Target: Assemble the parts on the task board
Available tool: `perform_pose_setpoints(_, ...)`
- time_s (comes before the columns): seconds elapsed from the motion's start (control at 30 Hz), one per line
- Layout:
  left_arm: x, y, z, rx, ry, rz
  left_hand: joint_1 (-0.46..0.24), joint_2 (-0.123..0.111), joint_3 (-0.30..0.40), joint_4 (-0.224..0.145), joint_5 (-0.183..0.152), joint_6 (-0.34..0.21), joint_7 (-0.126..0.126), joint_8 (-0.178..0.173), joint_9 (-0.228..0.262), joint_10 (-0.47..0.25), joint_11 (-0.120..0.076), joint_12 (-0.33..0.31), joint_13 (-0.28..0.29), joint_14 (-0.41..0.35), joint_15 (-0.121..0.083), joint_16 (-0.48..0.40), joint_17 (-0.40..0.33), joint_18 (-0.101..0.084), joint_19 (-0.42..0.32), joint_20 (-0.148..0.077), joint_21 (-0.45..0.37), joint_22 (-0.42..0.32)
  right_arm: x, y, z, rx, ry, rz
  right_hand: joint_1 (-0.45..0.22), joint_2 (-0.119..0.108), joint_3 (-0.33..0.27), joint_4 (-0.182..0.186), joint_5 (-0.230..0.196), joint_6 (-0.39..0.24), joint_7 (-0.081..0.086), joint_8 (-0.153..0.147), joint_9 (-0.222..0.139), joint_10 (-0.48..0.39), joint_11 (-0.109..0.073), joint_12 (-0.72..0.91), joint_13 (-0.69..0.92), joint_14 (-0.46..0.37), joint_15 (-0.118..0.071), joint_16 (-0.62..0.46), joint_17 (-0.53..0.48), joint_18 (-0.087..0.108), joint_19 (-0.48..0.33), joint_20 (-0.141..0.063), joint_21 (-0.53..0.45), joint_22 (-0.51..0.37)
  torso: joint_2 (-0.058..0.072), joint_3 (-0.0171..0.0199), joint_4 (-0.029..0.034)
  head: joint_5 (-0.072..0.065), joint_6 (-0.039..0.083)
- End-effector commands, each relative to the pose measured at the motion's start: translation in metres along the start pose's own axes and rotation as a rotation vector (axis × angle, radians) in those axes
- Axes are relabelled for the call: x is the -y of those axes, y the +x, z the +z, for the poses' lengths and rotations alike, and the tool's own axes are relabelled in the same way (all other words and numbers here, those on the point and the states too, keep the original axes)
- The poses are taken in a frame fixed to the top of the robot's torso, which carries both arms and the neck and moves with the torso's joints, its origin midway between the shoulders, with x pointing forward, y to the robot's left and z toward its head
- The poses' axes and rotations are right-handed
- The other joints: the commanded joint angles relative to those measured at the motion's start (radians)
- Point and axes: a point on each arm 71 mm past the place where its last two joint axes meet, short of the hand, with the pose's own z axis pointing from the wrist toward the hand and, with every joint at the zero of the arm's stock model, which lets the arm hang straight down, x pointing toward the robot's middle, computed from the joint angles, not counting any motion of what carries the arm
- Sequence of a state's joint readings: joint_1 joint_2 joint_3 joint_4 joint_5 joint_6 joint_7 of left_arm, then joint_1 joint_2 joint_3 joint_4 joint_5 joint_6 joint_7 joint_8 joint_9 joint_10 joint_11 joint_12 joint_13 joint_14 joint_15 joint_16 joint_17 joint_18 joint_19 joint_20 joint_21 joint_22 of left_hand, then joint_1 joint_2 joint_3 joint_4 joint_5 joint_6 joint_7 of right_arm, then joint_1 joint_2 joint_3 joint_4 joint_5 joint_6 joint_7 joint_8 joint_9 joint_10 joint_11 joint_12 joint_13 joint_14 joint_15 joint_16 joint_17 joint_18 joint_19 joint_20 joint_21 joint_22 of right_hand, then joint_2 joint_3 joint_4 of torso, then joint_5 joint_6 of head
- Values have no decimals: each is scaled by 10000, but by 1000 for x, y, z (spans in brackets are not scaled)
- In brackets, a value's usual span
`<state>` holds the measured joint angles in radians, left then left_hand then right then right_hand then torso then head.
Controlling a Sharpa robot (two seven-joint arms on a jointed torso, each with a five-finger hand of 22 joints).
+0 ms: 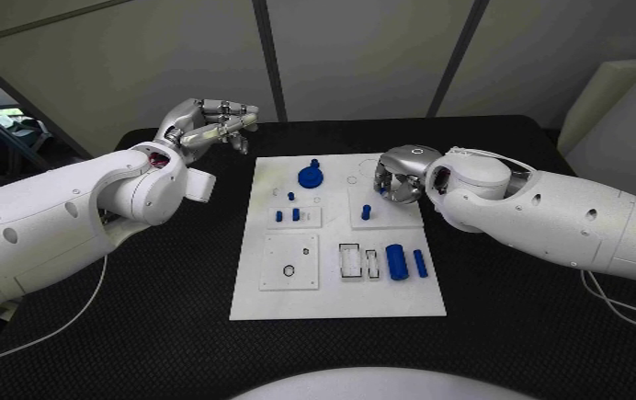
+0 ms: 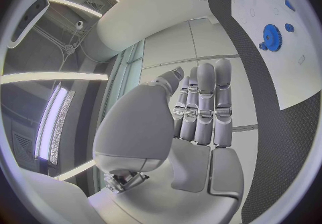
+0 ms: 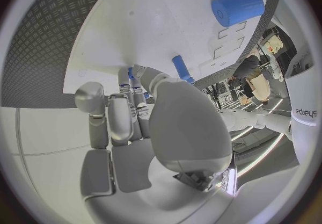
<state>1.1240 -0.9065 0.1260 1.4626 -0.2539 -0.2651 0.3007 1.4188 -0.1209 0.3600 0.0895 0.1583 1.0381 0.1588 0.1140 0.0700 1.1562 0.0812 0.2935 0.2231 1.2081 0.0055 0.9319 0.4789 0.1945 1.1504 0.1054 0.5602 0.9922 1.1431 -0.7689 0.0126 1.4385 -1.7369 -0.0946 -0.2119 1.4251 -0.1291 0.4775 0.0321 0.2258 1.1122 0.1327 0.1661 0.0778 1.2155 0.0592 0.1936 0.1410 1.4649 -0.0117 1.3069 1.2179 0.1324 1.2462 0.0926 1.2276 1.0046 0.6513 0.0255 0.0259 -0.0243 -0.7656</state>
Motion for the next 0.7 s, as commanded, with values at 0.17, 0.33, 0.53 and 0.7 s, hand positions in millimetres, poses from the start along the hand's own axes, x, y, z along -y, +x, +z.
perform_pose_setpoints(0.17,2,0,1,27,184,-55,121,-14,-14,-82,58,24,56,69,-17,-54,6,89,16,85,-6,-48,-18,-124,61,11,-55,-19,-3,0,-2,556,10,-162,63,291,156,-207,-155,211,-48,50,58,221,-47,9,24,456,-122,74,-8,-209,165,-81,198,232,-7,5,-3,-1,-1)
perform_pose_setpoints(0.33,1,-1,1,67,169,-41,121,-14,-14,-82,58,24,56,69,-17,-54,6,89,16,85,-6,-48,-18,-124,61,11,-55,-19,-5,-3,-5,1008,-87,-129,66,297,202,-253,-107,232,-52,40,60,244,-53,-11,19,460,-129,87,0,-216,185,-92,232,276,-13,6,-6,-4,6)
perform_pose_setpoints(0.53,0,-2,1,112,136,-26,138,-16,-12,-100,61,10,65,71,-19,-78,14,113,25,93,-2,-56,-29,-125,67,13,-62,-23,-7,-8,-12,1441,-261,-35,47,267,235,-299,-62,242,-48,20,58,251,-49,-44,9,466,-132,108,15,-222,198,-100,262,312,-19,2,-3,-8,25)
perform_pose_setpoints(0.7,-1,-3,1,128,113,-23,140,-19,-14,-103,61,1,72,71,-20,-91,18,121,28,96,1,-60,-34,-125,70,14,-64,-25,-9,-11,-18,1690,-413,86,27,241,259,-330,-25,240,-42,-1,53,248,-44,-74,1,470,-130,124,28,-228,211,-102,290,348,-24,6,-5,-13,41)
